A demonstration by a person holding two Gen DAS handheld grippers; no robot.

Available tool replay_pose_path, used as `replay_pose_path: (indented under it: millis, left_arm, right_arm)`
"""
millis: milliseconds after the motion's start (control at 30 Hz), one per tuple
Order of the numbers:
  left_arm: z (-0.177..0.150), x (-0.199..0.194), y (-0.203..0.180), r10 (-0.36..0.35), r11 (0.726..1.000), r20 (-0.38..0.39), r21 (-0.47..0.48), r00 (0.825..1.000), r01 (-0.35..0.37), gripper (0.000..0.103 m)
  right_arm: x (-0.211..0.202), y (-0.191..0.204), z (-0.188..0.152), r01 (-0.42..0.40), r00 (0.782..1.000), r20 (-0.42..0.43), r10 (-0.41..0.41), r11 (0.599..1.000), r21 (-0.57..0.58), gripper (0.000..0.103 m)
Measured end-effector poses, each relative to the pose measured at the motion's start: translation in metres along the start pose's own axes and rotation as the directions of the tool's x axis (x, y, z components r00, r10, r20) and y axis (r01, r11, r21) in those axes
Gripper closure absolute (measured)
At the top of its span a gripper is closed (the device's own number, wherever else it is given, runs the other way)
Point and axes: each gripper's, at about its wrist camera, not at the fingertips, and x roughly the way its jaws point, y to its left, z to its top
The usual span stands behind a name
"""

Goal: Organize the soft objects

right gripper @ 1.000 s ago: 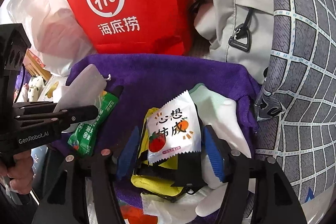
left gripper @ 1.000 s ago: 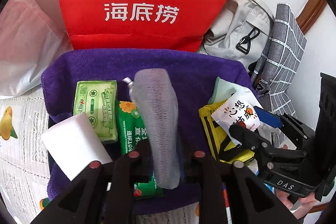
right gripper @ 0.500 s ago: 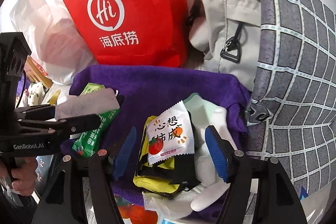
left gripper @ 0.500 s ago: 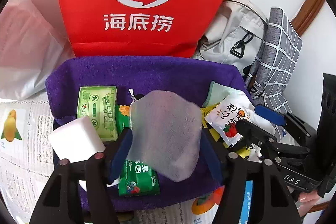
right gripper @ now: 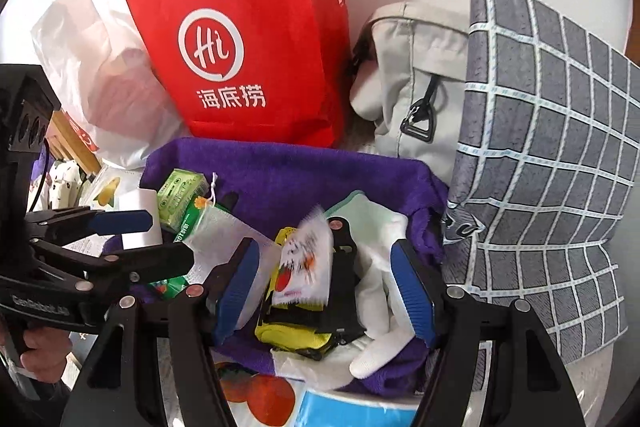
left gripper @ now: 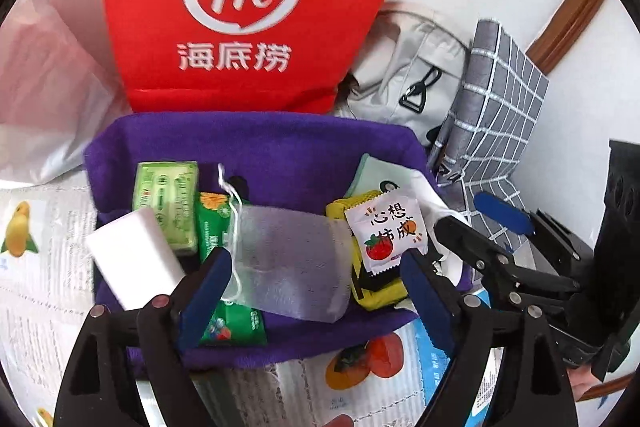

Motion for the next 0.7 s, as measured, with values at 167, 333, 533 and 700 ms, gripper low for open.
replay_pose_path:
  millis: [167,333,533,700]
  left_arm:
    - [-0.016,-0.022,-0.006,0.039,0.999,0.021,-0.004,0.999,-0.039,0.017]
    - [-0.033,-0.052,-0.011,0.078,0.997,0.048,-0.002,0.996,-0.078,0.017]
    - [-0.064,-0.095,-0.024,0.084,0.996,0.085,0.013,0.993,-0.085,0.018]
    - [-0.099,-0.134,-0.037,0.133,0.99,0.137,0.025,0.982,-0.138,0.017]
  right_arm:
    - [-0.022,0.003,-0.009,-0.018,1.0,0.019,0.018,0.999,0.028,0.035]
    - [-0.052,0.007,-0.027,0.006,1.0,0.028,-0.007,0.999,0.045,0.035]
    - [-0.096,0.017,-0.057,0.057,0.997,0.052,-0.061,0.996,0.07,0.035]
    - [-0.137,0.029,-0.087,0.07,0.995,0.059,-0.075,0.994,0.086,0.035]
